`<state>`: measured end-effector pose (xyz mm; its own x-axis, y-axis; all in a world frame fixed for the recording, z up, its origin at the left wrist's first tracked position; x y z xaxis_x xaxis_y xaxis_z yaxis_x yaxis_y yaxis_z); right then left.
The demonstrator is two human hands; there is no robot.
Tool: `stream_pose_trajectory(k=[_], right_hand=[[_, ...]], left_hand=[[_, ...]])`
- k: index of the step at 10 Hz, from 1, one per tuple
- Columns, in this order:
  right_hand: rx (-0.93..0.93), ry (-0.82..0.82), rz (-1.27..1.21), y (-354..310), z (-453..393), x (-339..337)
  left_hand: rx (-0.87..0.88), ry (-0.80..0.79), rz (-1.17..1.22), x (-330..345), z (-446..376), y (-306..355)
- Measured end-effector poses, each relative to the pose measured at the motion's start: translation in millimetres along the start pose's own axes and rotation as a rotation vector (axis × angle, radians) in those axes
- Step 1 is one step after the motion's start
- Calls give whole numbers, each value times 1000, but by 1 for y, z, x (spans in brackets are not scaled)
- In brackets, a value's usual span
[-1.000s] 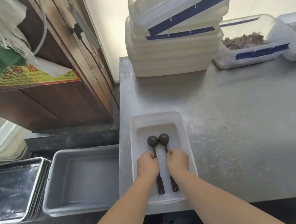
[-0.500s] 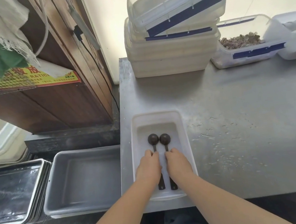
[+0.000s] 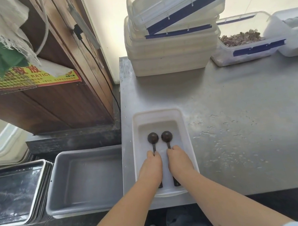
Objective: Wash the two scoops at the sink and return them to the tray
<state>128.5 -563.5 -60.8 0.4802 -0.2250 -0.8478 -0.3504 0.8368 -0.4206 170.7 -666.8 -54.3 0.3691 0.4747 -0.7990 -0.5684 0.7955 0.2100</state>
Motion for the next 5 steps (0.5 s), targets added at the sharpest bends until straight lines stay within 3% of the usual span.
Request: stream_pose_trajectory(k=[1,3,4,5], right_hand=[[16,21,-42,-3,2,-3],[-59,225,-130,-14,17,-25],[-225,370,-73,-26,29,-66],[-437,590,176,-44,46,-132]], left_hand=[[-11,1,-11,-1,4,1],[7,83,-34,-19,26,3],[142,271,80,-65,39,-1],[325,660,5,-135,54,-1]])
Point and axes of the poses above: each hand's wrist, its own z-axis away from the middle knuckle, its own x-axis out of the palm, y = z × x, the point moved 3 cm from there along -z, towards the middle knuckle, and after that the axes turned 14 degrees about -x, right-handed, at the moved point
